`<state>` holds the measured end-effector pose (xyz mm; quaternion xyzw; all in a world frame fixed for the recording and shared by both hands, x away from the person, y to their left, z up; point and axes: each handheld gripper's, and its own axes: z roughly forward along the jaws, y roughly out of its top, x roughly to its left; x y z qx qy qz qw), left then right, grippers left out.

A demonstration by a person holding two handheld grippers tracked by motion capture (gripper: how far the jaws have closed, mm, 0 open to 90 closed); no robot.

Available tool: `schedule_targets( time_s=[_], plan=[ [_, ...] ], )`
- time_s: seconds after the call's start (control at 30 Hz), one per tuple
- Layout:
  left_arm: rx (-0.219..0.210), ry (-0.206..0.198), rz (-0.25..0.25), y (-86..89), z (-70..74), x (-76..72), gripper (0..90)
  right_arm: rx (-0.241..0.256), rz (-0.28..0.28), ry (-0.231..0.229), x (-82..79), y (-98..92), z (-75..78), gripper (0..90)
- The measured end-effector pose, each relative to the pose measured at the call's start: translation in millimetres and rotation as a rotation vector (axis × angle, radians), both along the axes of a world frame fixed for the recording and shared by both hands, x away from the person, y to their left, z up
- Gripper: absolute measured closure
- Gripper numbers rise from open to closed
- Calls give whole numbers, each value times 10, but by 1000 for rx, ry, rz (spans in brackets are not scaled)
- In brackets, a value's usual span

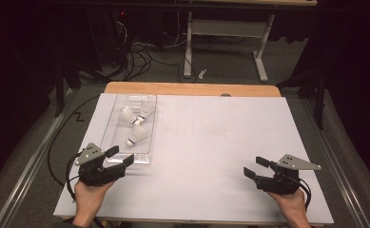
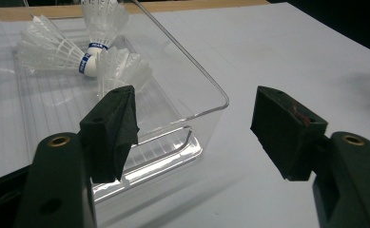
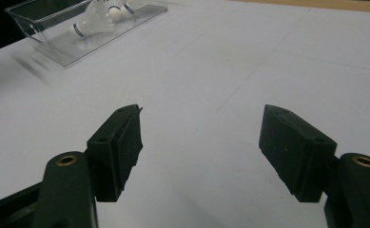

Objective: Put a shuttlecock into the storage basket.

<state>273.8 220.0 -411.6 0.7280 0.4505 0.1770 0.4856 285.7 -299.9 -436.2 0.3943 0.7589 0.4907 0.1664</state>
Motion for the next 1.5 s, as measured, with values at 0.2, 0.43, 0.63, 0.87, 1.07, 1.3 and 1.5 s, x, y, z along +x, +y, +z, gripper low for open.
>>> schedule_targets(
  time_s=[0.2,0.43,0.63,0.87,1.07,1.3,1.5],
  plan=[
    [-5,-5,5,2,-17,-10,330,2,-4,0,1,-5,-1,314],
    [-7,-6,7,0,-54,-27,330,5,-7,-2,1,-14,0,314],
    [-9,-10,8,-7,-88,-43,329,5,-7,-2,1,-13,0,314],
    [-18,-5,13,-17,-154,-60,329,6,-11,0,1,-23,-4,314],
    [-16,-4,13,-30,-191,-66,327,10,-15,1,2,-32,-8,313],
    [-15,-5,11,-40,-222,-68,325,10,-18,2,1,-36,-11,312],
    [-11,-3,9,-53,-260,-77,324,8,-18,5,3,-40,-21,312]
  ],
)
